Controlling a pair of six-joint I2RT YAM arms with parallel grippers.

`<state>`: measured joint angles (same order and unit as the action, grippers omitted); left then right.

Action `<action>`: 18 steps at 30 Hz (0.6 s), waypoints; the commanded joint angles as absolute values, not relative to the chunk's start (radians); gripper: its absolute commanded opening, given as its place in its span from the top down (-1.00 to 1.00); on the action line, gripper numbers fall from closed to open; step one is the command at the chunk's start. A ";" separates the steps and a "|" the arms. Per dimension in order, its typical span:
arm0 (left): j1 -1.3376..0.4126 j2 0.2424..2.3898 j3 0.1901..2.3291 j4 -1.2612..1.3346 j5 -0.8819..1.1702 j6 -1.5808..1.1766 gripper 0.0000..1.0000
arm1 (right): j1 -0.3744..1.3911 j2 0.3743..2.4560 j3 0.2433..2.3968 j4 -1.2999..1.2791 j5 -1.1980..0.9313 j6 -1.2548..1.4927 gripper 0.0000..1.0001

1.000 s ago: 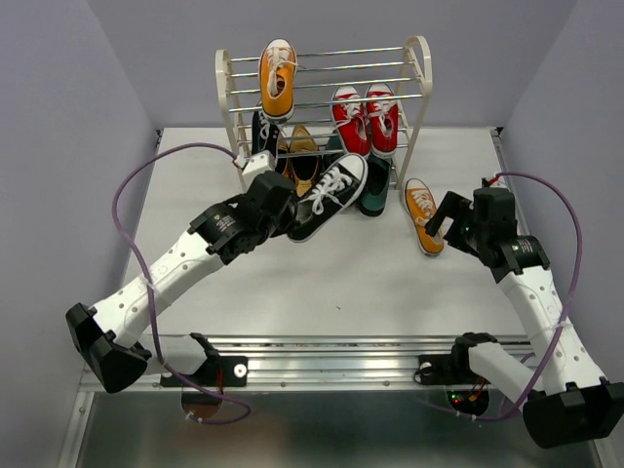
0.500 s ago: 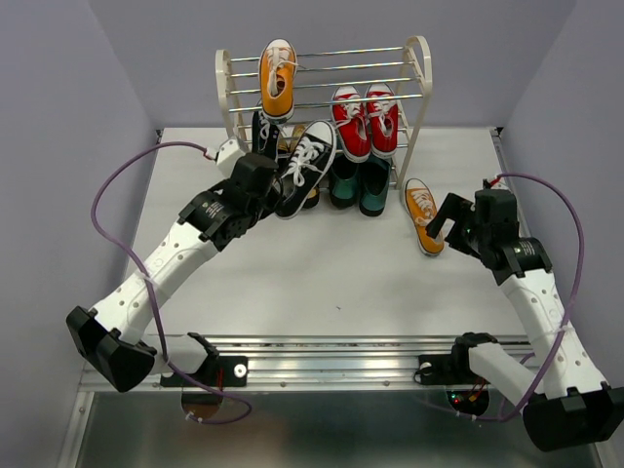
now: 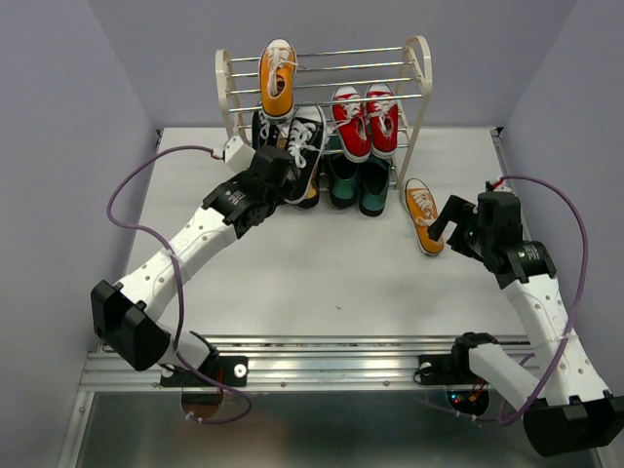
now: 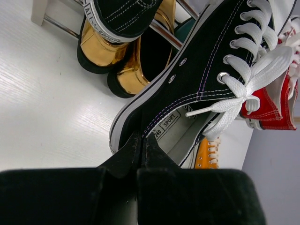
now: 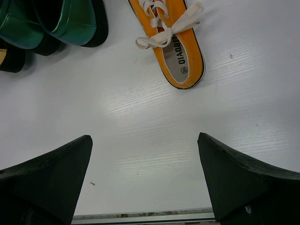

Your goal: Place and organize the shoes onto the shoe shelf

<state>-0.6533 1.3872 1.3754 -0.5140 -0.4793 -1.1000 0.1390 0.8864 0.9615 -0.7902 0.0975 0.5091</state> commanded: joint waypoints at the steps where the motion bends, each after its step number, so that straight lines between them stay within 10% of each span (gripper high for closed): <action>1: -0.650 1.359 1.434 -0.304 -0.603 -1.192 1.00 | 0.137 0.862 1.011 -0.807 0.110 0.497 -1.00; 18: -0.647 1.541 1.578 -0.249 -0.695 -1.224 1.00 | 0.137 0.862 1.022 -0.838 0.120 0.503 -1.00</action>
